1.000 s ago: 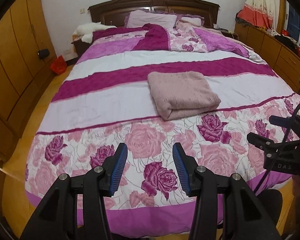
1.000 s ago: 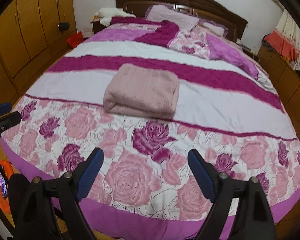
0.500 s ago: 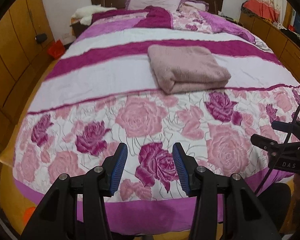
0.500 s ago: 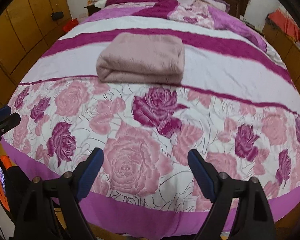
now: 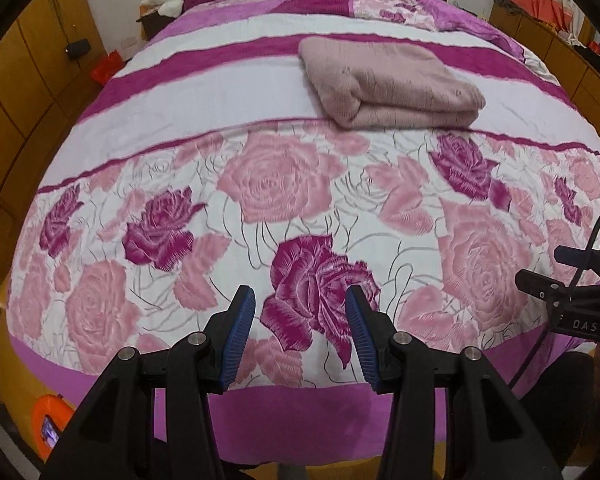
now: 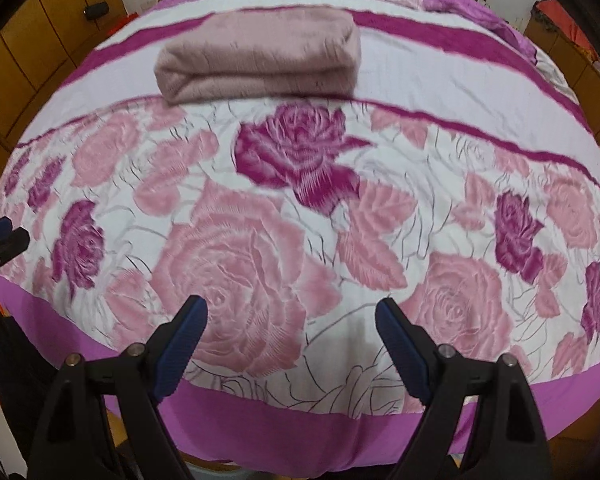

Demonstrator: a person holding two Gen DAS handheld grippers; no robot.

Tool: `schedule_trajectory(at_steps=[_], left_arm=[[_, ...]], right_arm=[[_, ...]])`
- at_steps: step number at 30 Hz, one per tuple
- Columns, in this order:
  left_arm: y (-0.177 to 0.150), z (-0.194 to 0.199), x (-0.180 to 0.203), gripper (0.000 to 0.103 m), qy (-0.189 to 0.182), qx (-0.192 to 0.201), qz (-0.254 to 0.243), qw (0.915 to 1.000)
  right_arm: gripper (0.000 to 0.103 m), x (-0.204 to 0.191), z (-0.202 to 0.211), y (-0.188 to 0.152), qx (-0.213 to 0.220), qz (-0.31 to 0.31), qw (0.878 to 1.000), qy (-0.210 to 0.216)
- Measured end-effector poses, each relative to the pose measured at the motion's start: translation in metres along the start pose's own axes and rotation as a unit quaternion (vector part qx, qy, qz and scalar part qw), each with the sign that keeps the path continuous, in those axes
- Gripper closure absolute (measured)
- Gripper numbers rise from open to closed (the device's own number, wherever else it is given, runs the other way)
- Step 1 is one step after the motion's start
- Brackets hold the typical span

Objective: Fold small clothes

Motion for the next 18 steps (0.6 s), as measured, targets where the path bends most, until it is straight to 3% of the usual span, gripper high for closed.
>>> schedule_trajectory(at_steps=[11,18], left_arm=[[-0.044,-0.035,-0.006,0.079,0.002,-0.043,0.007,0.9991],[-0.055,-0.041,-0.004,0.079,0.004,-0.030,-0.004,0.9995]], right_arm=[[0.014,0.008,-0.026,-0.029,-0.029,-0.004,0.999,-0.015],[0.014,0.002,-0.026,-0.041,-0.023,0.014,0.999,-0.028]])
Point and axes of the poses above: each gripper's, at about its wrist camera, not at the fingertips, and z roughly against the way its jaws point, x to its right, y to its top, the point moved 4 cm from there along -z, roughly the way its jaws point, and after that the axes turned 13 degrees about x, right-handed, at the moved point
